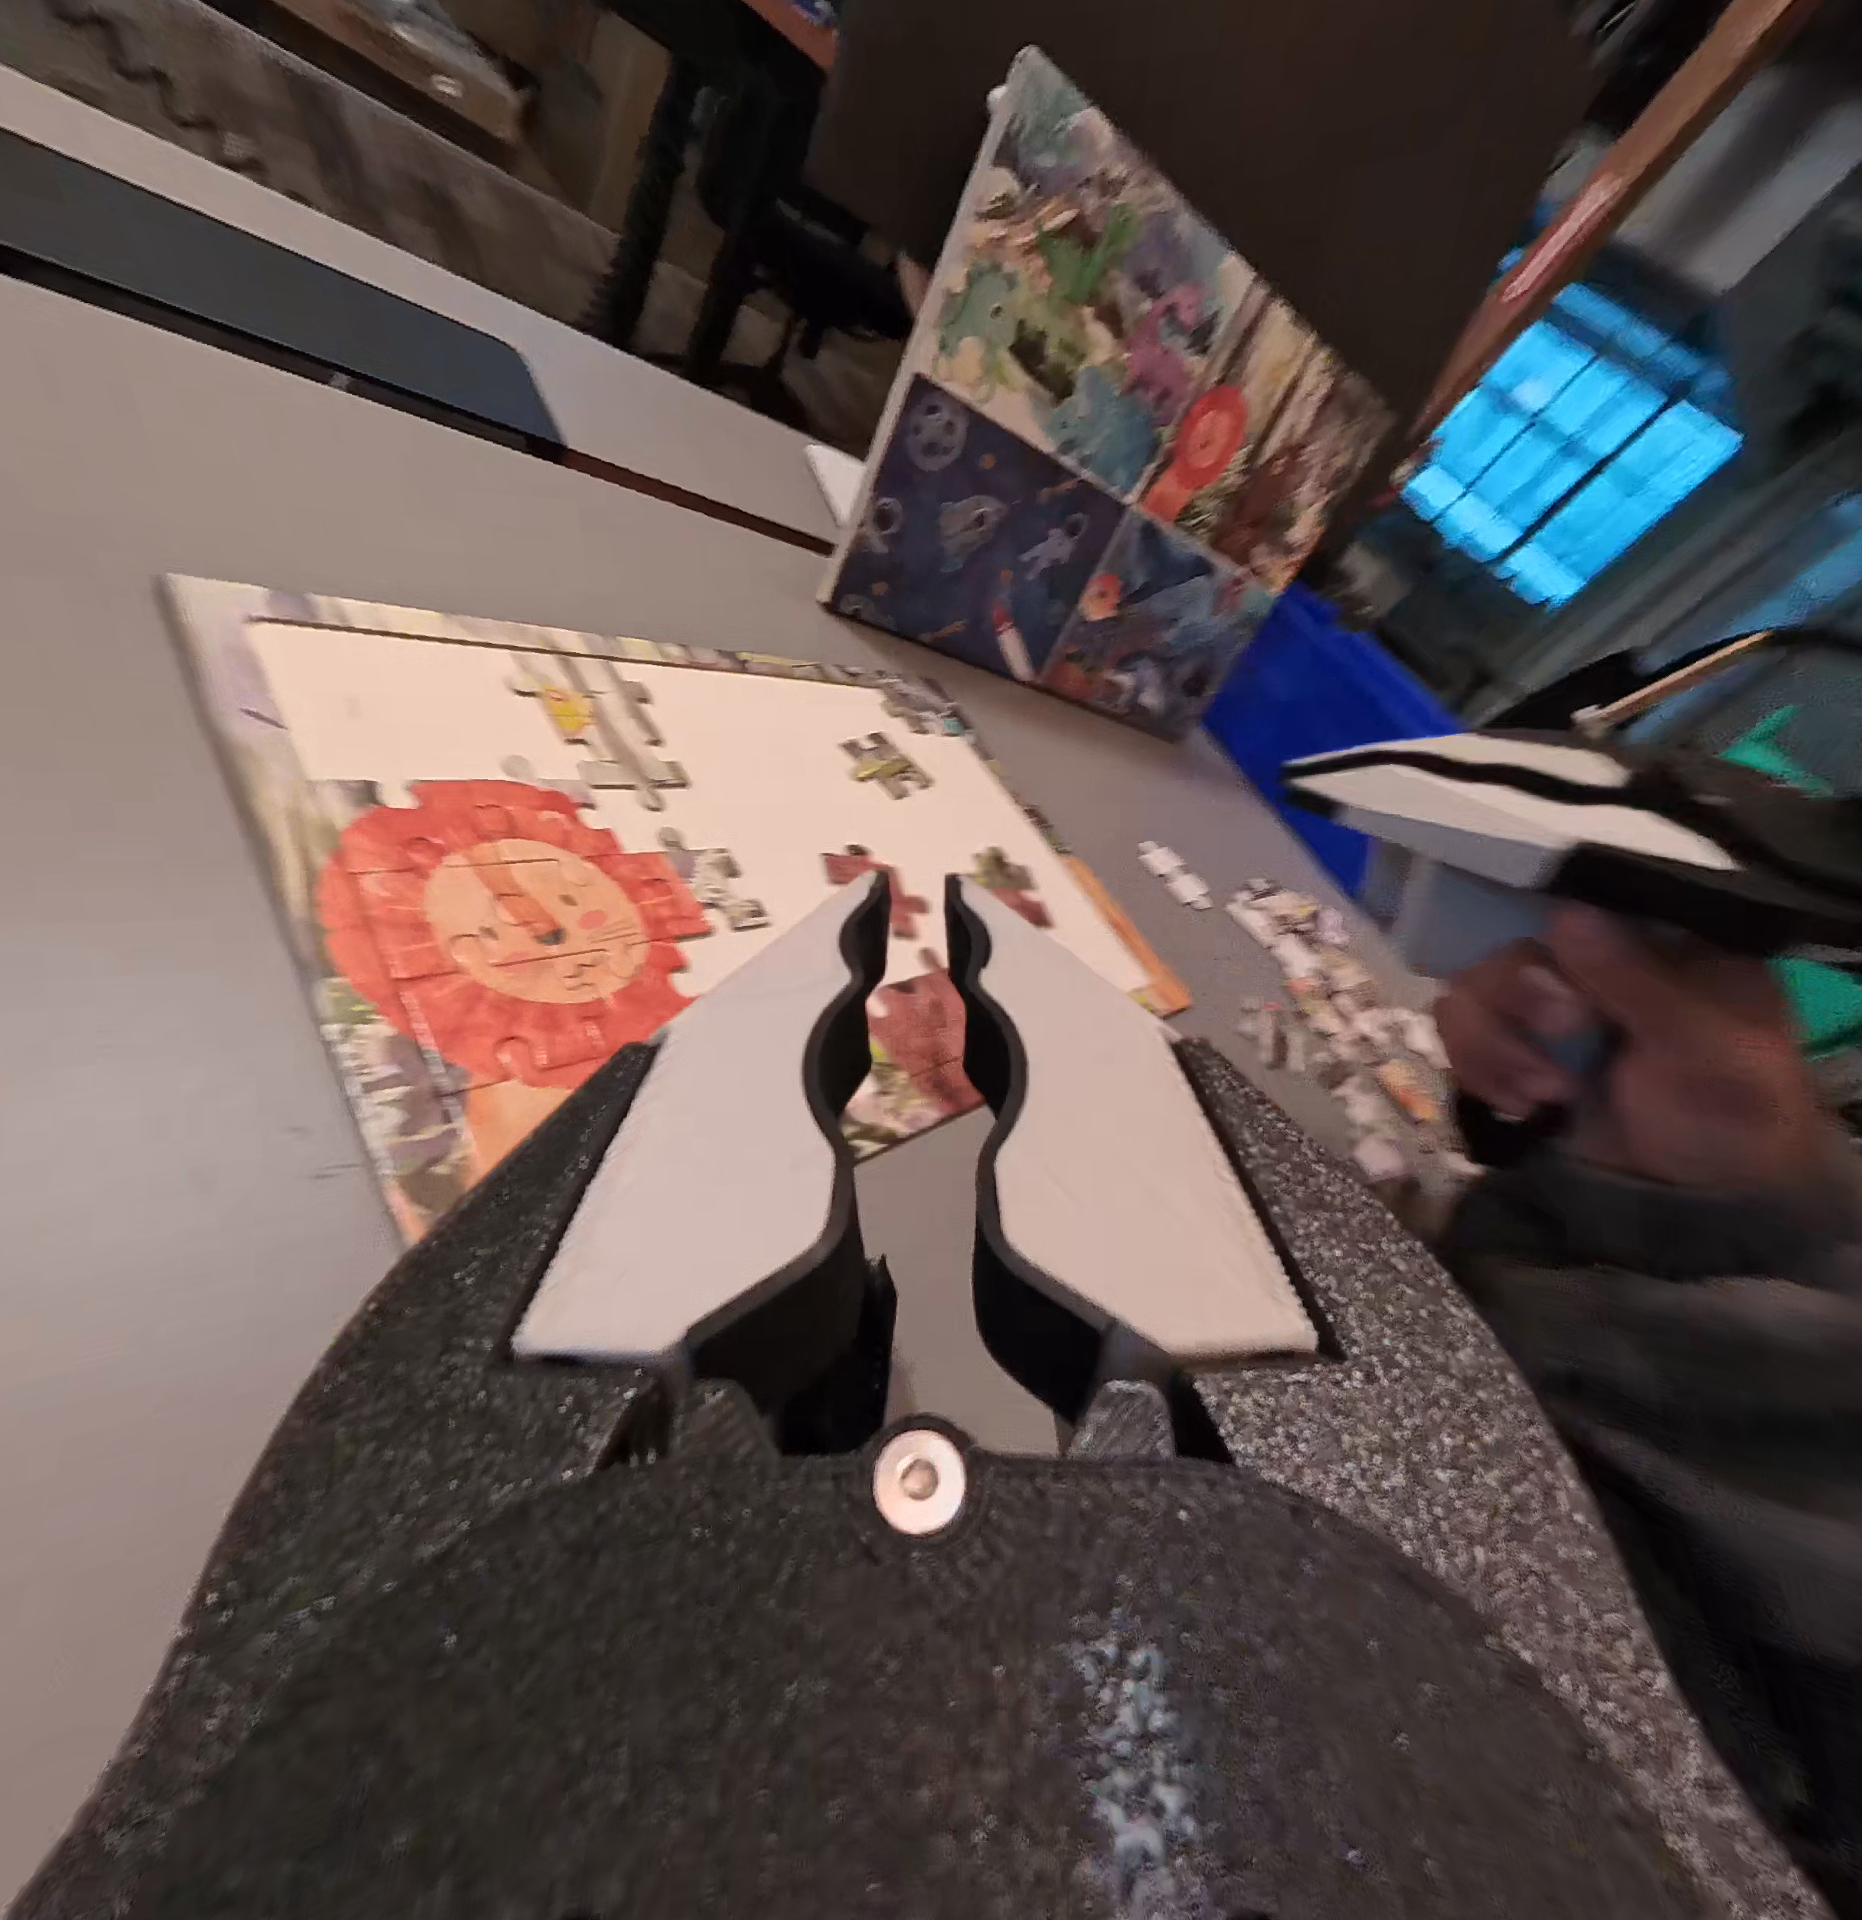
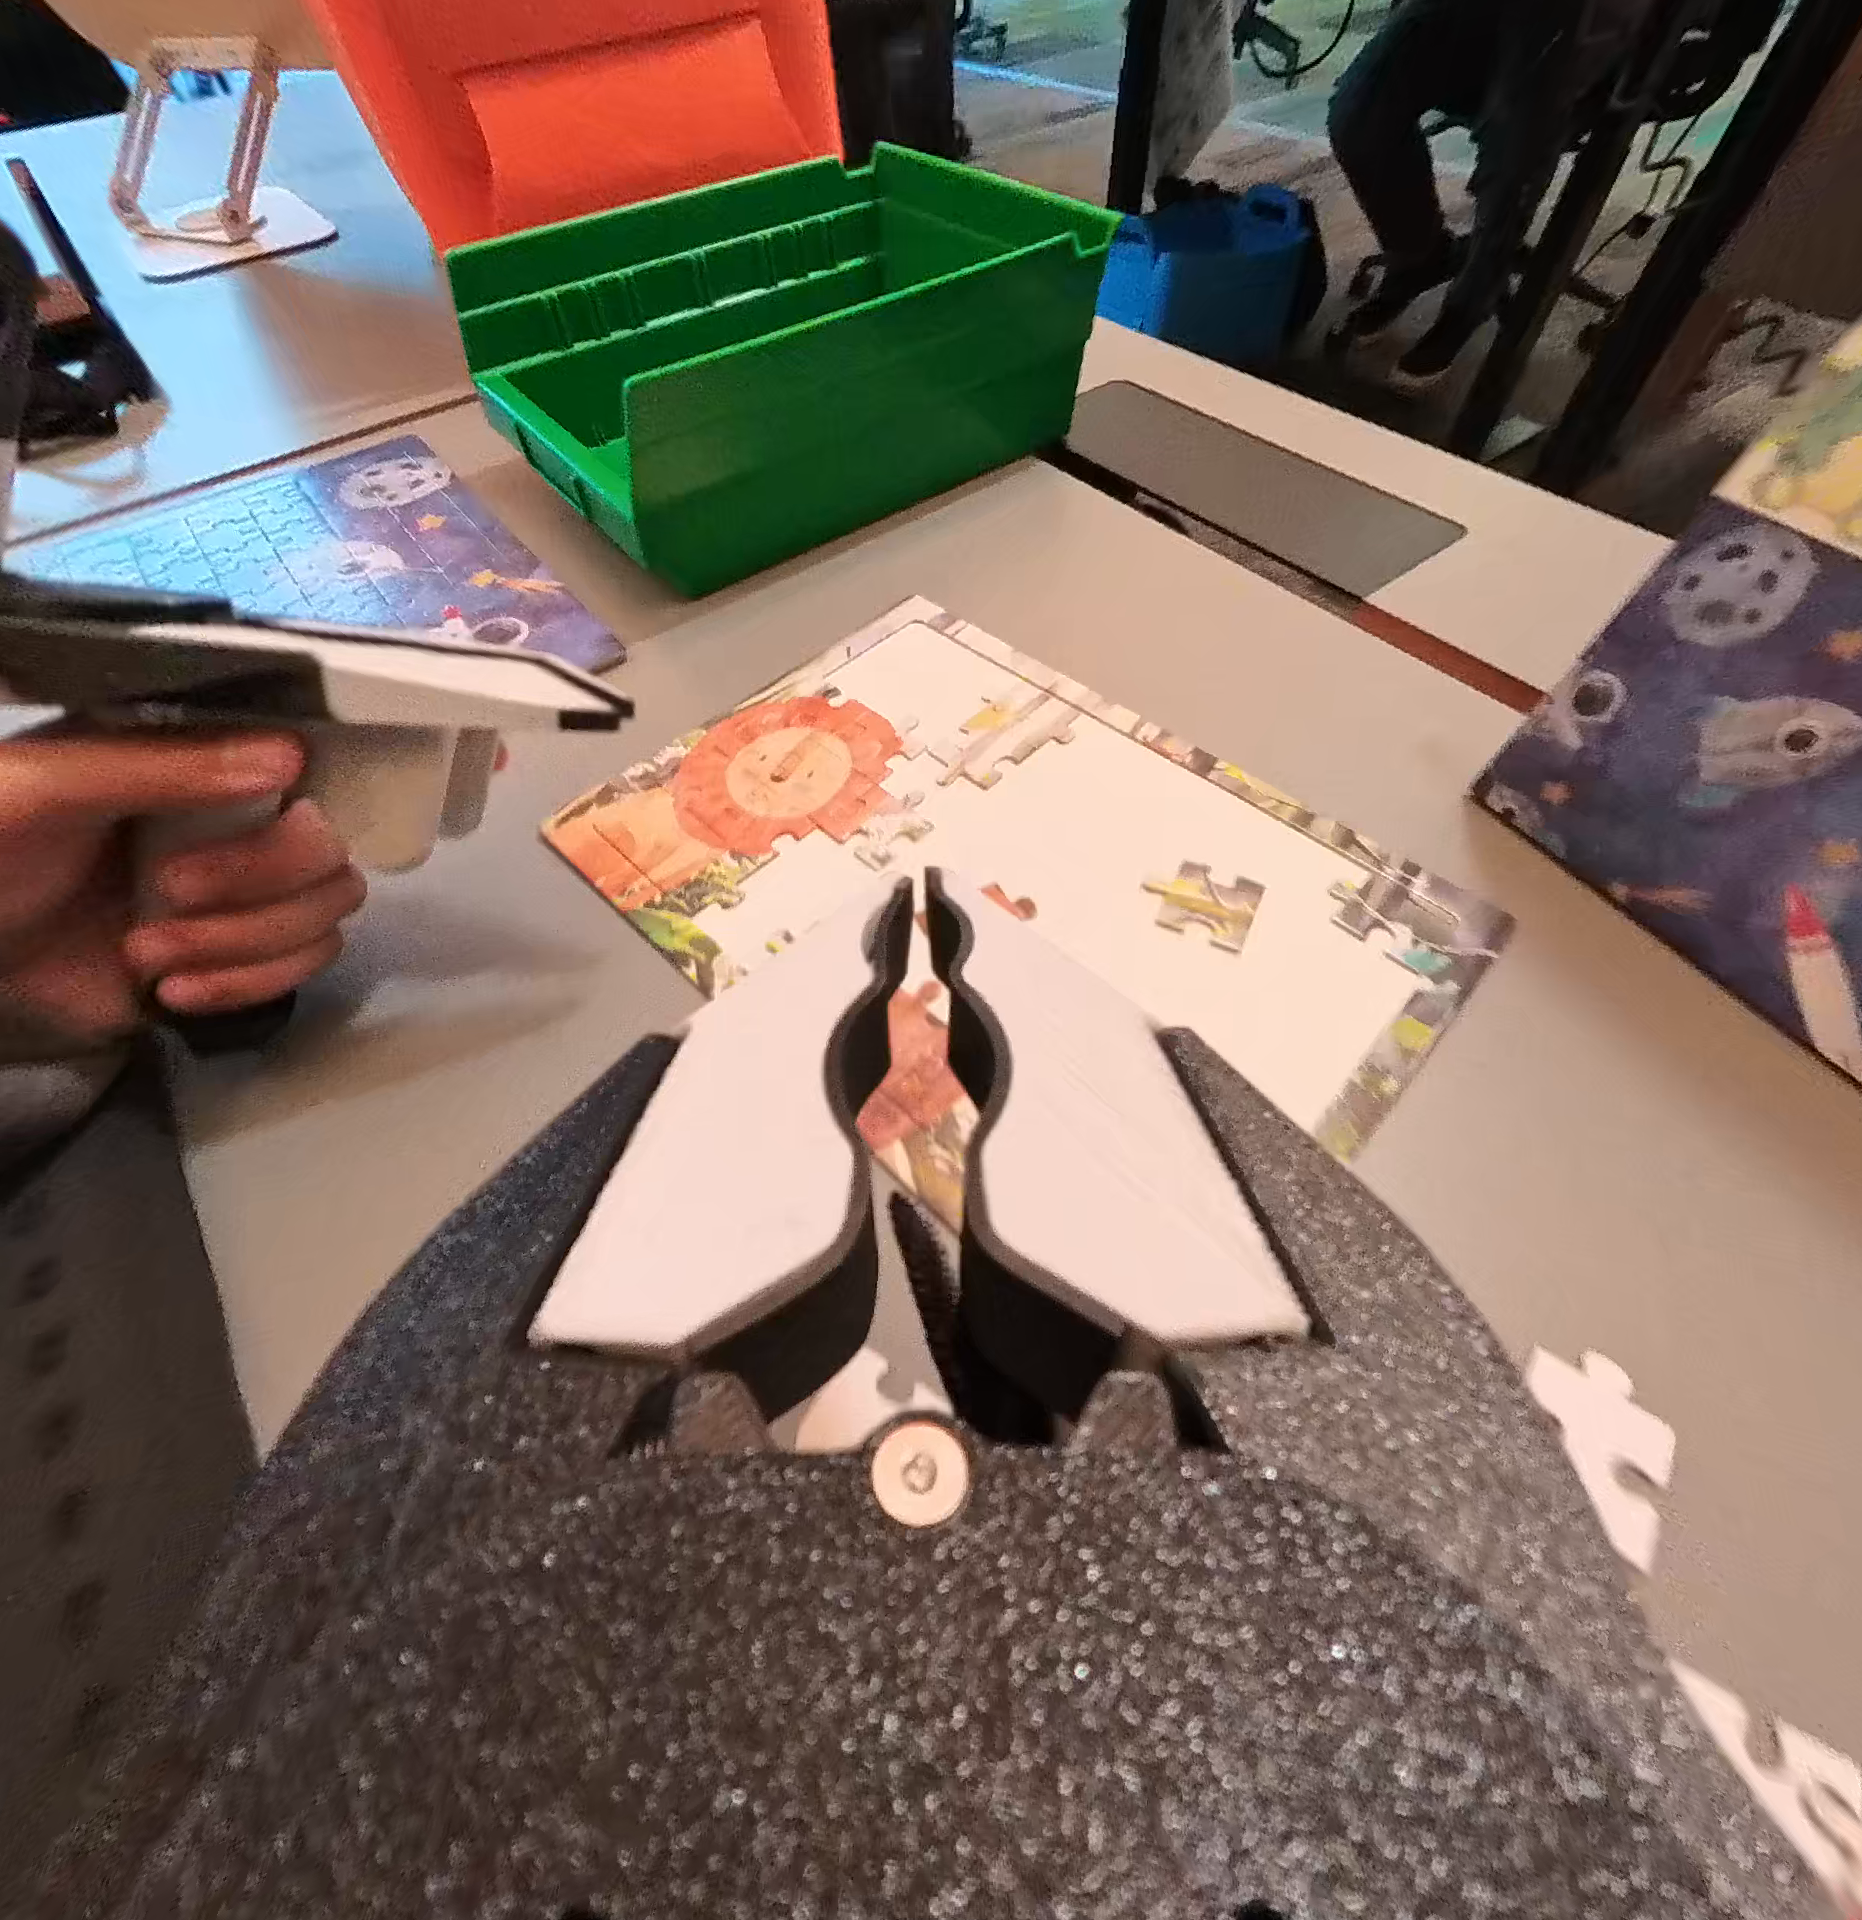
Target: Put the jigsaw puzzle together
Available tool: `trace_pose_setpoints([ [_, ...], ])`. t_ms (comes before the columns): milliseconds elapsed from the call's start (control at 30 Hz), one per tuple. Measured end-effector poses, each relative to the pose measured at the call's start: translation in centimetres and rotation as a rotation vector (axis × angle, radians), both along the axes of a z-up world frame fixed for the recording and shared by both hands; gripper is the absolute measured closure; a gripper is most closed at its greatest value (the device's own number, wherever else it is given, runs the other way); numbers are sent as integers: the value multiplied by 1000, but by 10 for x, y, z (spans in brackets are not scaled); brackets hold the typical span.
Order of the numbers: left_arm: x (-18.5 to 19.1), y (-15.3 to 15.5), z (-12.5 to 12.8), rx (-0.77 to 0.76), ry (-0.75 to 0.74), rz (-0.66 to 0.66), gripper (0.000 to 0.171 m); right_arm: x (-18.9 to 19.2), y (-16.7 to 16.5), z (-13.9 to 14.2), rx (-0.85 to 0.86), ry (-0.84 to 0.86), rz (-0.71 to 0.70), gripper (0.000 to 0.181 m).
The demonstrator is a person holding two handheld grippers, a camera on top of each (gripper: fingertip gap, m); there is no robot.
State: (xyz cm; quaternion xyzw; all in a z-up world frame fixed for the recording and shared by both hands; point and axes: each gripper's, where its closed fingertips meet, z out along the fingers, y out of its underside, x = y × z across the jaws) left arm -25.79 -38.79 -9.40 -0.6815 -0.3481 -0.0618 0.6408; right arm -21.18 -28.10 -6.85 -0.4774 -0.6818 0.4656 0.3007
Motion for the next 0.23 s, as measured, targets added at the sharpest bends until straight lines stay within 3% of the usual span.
trace_pose_setpoints([
  [133,-8,-2,-9,-125,87,51,162,35,24,-5,64,58,-68,181],
  [233,-12,1,-19,-209,116,68,162,47,32,-28,63,1,-64,181],
])
